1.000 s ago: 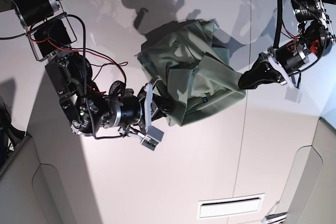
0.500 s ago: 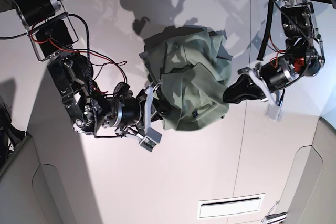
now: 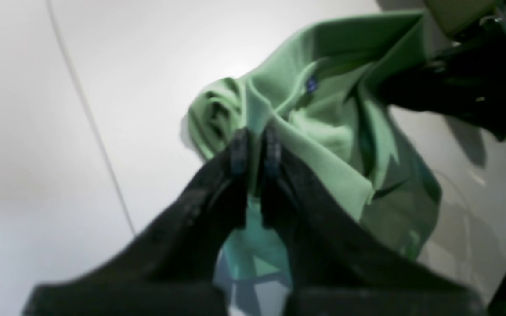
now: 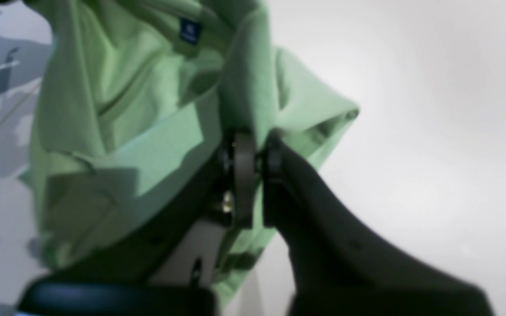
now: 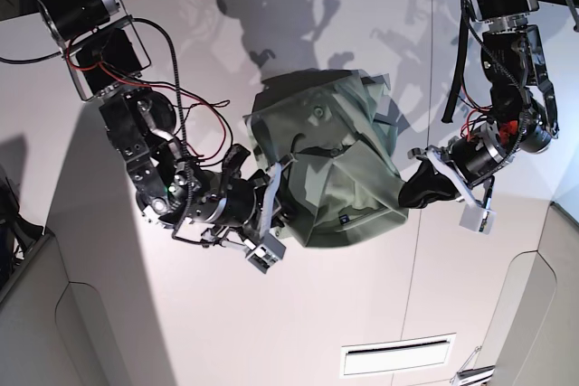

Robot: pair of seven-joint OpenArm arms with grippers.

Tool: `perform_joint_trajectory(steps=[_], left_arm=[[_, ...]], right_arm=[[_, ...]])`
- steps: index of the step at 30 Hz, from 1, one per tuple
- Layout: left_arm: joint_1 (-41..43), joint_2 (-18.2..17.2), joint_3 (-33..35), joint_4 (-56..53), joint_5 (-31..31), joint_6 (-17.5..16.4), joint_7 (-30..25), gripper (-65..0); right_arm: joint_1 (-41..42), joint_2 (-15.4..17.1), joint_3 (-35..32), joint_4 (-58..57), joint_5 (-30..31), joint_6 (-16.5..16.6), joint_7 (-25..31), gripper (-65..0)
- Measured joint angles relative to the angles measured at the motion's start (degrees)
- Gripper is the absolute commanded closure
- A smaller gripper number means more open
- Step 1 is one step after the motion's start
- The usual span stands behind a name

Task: Fold the T-shirt properly
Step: 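Squeeze and reshape the bundle between both grippers into a compact block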

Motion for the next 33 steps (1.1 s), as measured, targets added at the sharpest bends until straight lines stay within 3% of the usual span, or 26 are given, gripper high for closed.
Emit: perform_joint_trajectory(steps=[7,18,23,33], left_arm=[[-2.7,0.3,0.8,-4.1,0.3,0.0,-0.1,0.0],[-4.2,1.3,1.0,-8.4,3.1,0.0,-0.5,0.0],[-4.2,1.3,1.0,-8.5,3.1,0.0,-3.4,0.0],[-4.2,1.3,1.0,-8.6,4.3,0.0,-5.1,0.0]], right_arm=[[0.0,-2.9,0.0,-7.5,-5.6,-6.1,2.9,0.0],[0.0,-2.9,0.0,-10.1,-6.7,-7.6,4.5,0.0],[0.2,-3.4,0.0,-10.1,-6.8,-7.6,4.8,0.0],[0.2,-5.3,0.0,-10.1,-11.6,-12.8,5.5,0.0]])
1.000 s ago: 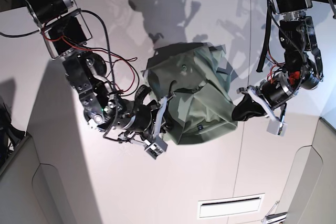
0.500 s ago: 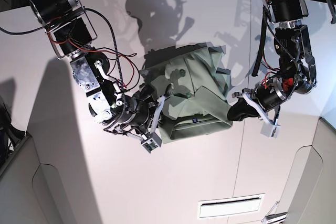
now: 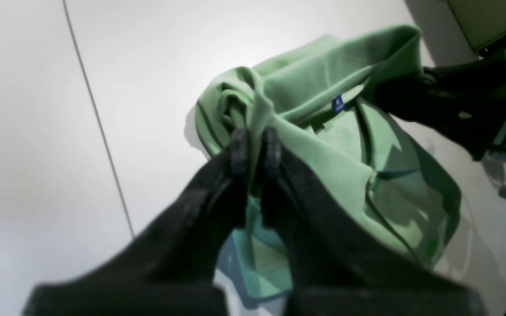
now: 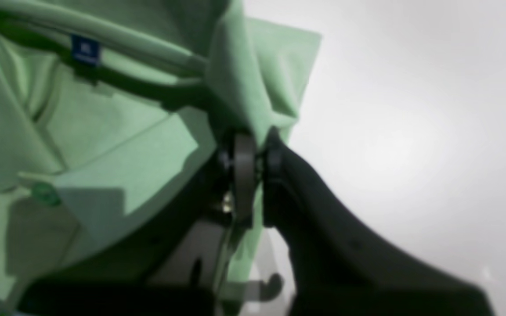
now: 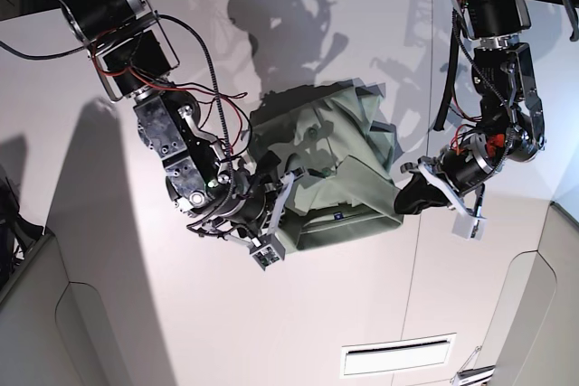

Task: Fold the T-shirt properly
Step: 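Squeeze and reshape the bundle between both grippers into a compact block, then release the left gripper and lift the bundle with the right gripper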

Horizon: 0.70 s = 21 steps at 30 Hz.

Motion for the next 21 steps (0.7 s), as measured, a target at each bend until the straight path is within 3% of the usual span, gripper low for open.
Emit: perform_joint_trajectory(steps=[5,6,8,10,19,21], left_arm=[[0.0,0.0,0.0,0.0,1.7,0.0,-1.6,0.0],[0.0,0.0,0.0,0.0,1.8,0.0,-1.6,-1.5],[0.0,0.0,0.0,0.0,2.8,0.0,-1.6,-16.3],[0.0,0.0,0.0,0.0,3.0,0.0,-2.2,-24.4],[-0.5,-0.4,0.0,0.0,2.8,0.0,-2.7,-24.5],[-0.5,-0.6,-1.2,1.3,2.1,0.0,-2.7,-23.0]], right_arm=[[0.0,0.0,0.0,0.0,-0.9,0.0,0.3,0.0],[0.0,0.0,0.0,0.0,-1.8,0.0,0.3,-8.6],[0.0,0.0,0.0,0.0,-4.0,-0.1,0.3,-25.1],[0.3,0.1,0.0,0.0,-5.9,-0.3,0.3,-32.4],[6.4,0.1,0.0,0.0,-7.5,-0.4,-0.6,-32.2],[8.3,0.1,0.0,0.0,-6.9,-0.4,-3.3,-26.4]])
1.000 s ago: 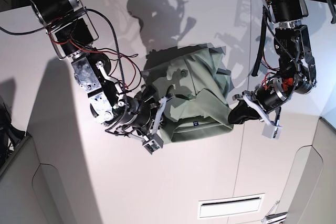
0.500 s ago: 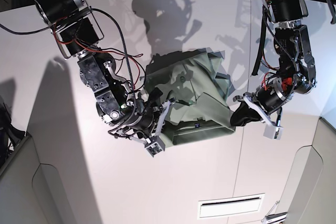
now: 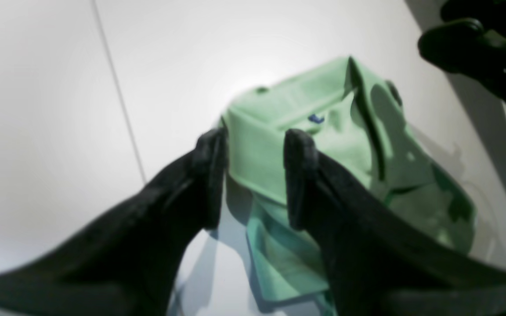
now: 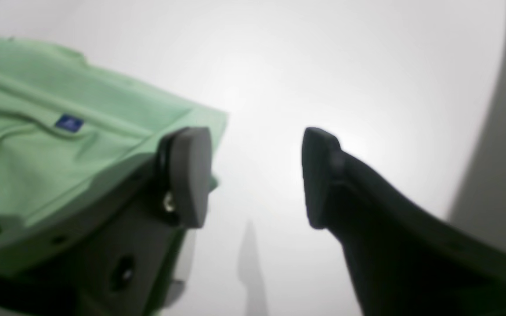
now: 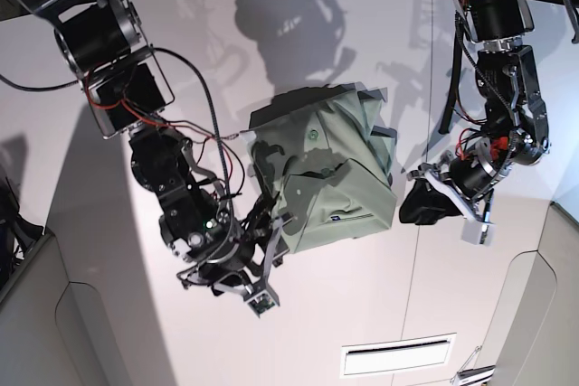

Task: Fold the T-shirt properly
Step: 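Release the left gripper and lift the bundle with the right gripper, then carry the bundle with the right gripper toward the table corner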

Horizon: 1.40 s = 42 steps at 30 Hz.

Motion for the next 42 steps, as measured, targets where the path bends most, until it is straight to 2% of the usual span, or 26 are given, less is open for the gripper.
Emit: perform_joint_trajectory(steps=[2,3,4,6,8,11,14,20,22,26,30,33,42], left_arm=[[0.0,0.0,-2.2,2.8,-0.9,0.0,0.0,-16.1],[0.0,0.0,-3.5,4.5,-1.1,0.0,0.0,-11.2],[0.0,0.0,-5.0,6.1,-1.2,0.0,0.0,-6.3],[0.0,0.0,-8.3,8.5,-1.2,1.2,-0.1,0.0],[0.0,-0.1,-11.3,9.2,-1.1,1.3,-0.2,0.0],[0.7,-0.1,-13.7,9.2,-1.1,1.3,-0.3,0.0],[2.8,0.0,-14.0,9.2,-1.0,1.3,-0.2,0.0],[7.4,0.1,-13.9,9.2,-0.6,1.4,0.0,0.0],[8.3,0.2,-13.9,9.2,-0.6,1.4,0.0,0.0],[8.6,0.1,-13.9,9.2,-0.6,1.4,0.0,0.0],[9.3,0.2,-13.9,9.2,-0.7,1.4,0.0,0.0],[10.2,0.1,-13.9,9.2,-1.0,1.4,0.0,0.0],[11.0,0.4,-13.9,9.2,-2.6,1.3,1.7,0.0]], right_arm=[[1.6,0.0,0.0,0.0,3.7,0.6,-3.0,-11.7],[2.2,0.0,0.1,0.0,6.2,2.0,-4.2,-2.9],[2.4,-0.1,0.2,0.1,8.9,3.7,-5.1,0.0],[1.7,-0.9,0.2,0.1,12.8,6.0,-6.2,0.0],[-0.2,-2.5,0.2,0.1,14.4,7.4,-6.3,0.0],[-3.5,-5.5,0.1,0.0,14.3,7.7,-6.4,0.0],[-6.4,-7.7,0.1,0.0,8.9,7.9,-5.0,0.0],[-13.4,-7.2,0.2,-0.1,2.7,5.8,-2.3,0.0],[-14.2,-5.8,0.2,0.1,3.0,5.6,-1.3,0.0],[-15.3,-0.8,0.2,0.8,4.3,4.7,-0.5,0.0],[-15.0,4.3,0.2,1.4,6.9,4.8,-3.9,0.0],[-15.2,8.6,0.2,2.6,9.9,4.6,-4.3,0.0],[-23.1,19.0,3.7,12.4,8.5,3.5,-4.7,0.0]])
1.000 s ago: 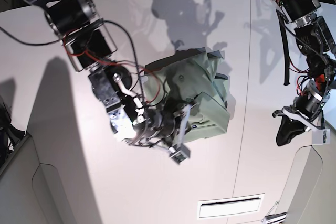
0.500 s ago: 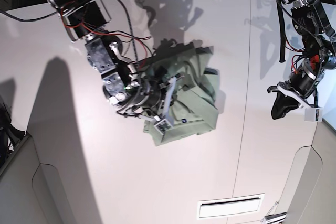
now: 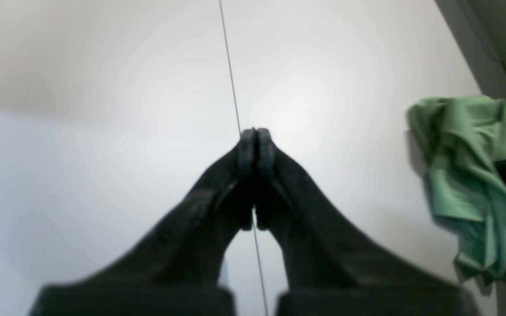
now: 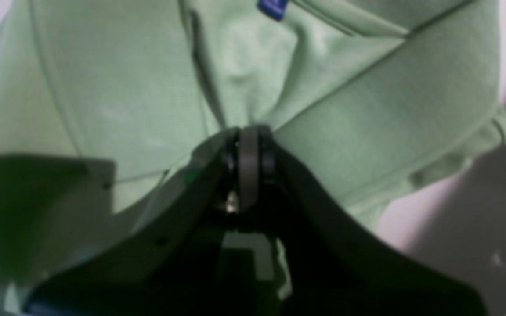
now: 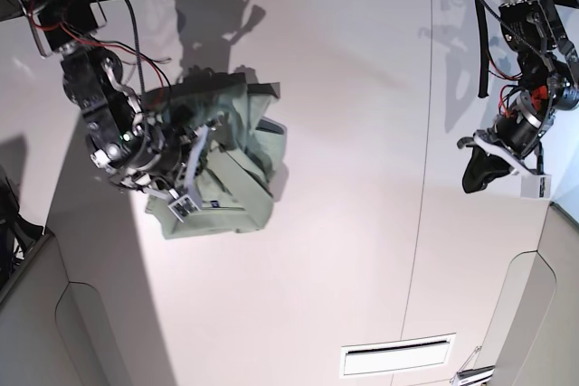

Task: Fold the T-shirt properly
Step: 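Carry the bundle with the right gripper toward the table corner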

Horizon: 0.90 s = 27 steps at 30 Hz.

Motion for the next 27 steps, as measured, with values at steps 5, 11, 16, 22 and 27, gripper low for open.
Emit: perform_joint_trajectory(steps=[5,11,16,22,27], left_arm=[[0.1,0.0,0.0,0.0,-3.3,-0.2,2.5,0.0],[0.8,0.0,0.0,0.0,-6.6,-1.0,3.7,0.0],[1.9,0.0,0.0,0.0,-7.0,-1.1,4.1,0.0],[1.9,0.0,0.0,0.0,-7.2,-1.1,4.3,0.0],[1.9,0.0,0.0,0.0,-7.6,-1.1,4.8,0.0]], right_arm=[[-4.8,4.7,5.5,3.8,0.2,1.5,-1.0,0.0],[-9.6,10.6,12.2,4.2,0.0,3.5,-1.3,0.0],[-12.8,14.4,15.0,4.2,-0.7,4.2,-1.5,0.0],[-13.3,17.6,15.0,4.1,-0.8,11.2,-2.1,0.0],[-13.4,20.4,14.9,3.9,1.6,16.4,-1.9,0.0]])
